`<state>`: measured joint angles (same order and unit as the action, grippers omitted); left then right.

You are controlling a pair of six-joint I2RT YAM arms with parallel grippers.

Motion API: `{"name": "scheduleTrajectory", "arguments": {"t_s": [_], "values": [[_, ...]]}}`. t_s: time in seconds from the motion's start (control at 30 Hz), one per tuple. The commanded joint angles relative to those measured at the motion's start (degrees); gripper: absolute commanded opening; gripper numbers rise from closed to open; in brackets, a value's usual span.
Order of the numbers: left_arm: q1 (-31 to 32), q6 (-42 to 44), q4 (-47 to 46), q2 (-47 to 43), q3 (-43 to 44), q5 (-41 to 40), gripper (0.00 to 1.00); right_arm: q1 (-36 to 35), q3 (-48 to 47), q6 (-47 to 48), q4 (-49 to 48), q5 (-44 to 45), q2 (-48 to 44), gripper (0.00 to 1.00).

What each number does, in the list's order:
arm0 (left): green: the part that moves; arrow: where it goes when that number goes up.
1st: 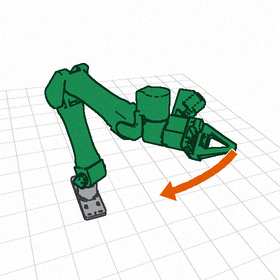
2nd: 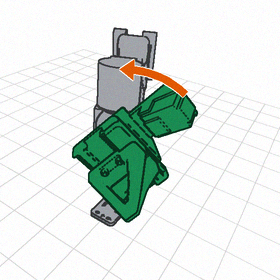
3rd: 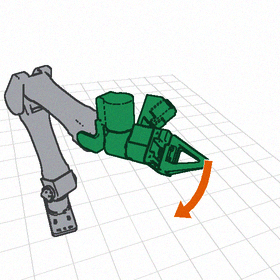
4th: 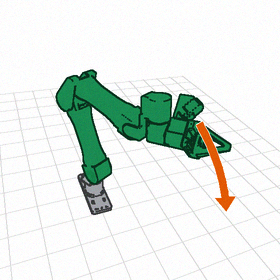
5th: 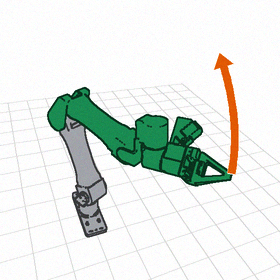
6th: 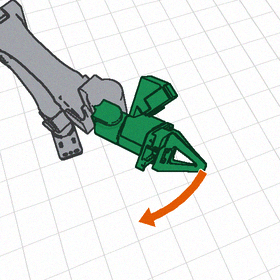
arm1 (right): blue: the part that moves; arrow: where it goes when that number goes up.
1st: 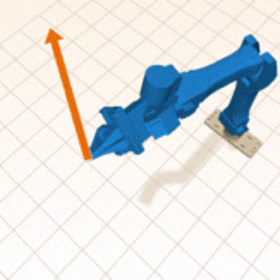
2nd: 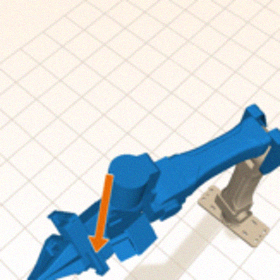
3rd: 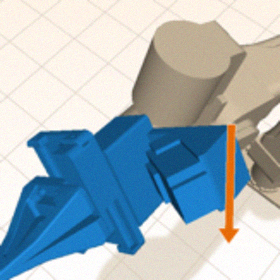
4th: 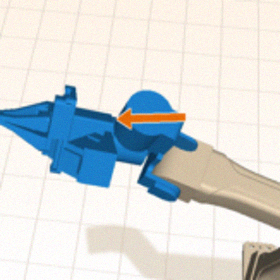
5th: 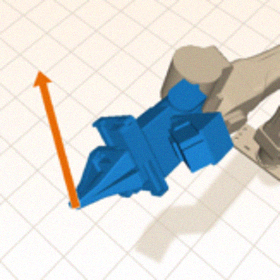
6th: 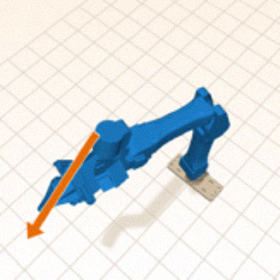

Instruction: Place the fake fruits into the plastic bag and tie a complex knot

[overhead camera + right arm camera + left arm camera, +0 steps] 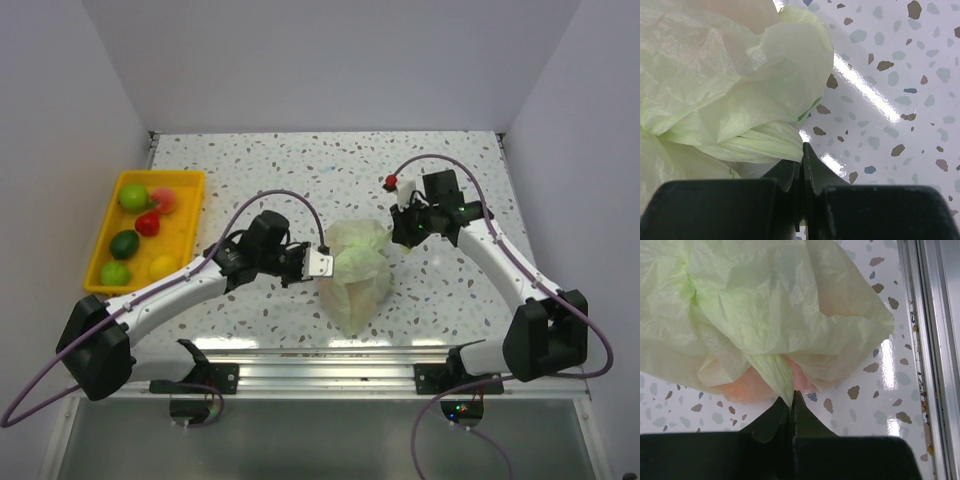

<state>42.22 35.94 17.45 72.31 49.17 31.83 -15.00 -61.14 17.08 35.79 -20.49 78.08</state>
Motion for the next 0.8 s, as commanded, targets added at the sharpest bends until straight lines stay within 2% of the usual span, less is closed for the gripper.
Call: {"name": "scheduleTrajectory", "arguments": {"t_s": [0.0,0.47,0.77], "values": [[0.41,12.81,5.56,-1.12,0.67,3.66,0.0,0.06,-3.98,-3.54,-3.35,1.59,1.19,0.0],[2.87,36.19,22.88,-7.8,-2.49,7.01,0.0,1.91,-9.25,-10.58,-8.98,10.38,5.85,0.0],[4.54,43.68,27.11,-11.31,-7.24,5.08,0.0,7.62,-14.79,-11.46,-10.74,10.03,10.15,0.0]]}}
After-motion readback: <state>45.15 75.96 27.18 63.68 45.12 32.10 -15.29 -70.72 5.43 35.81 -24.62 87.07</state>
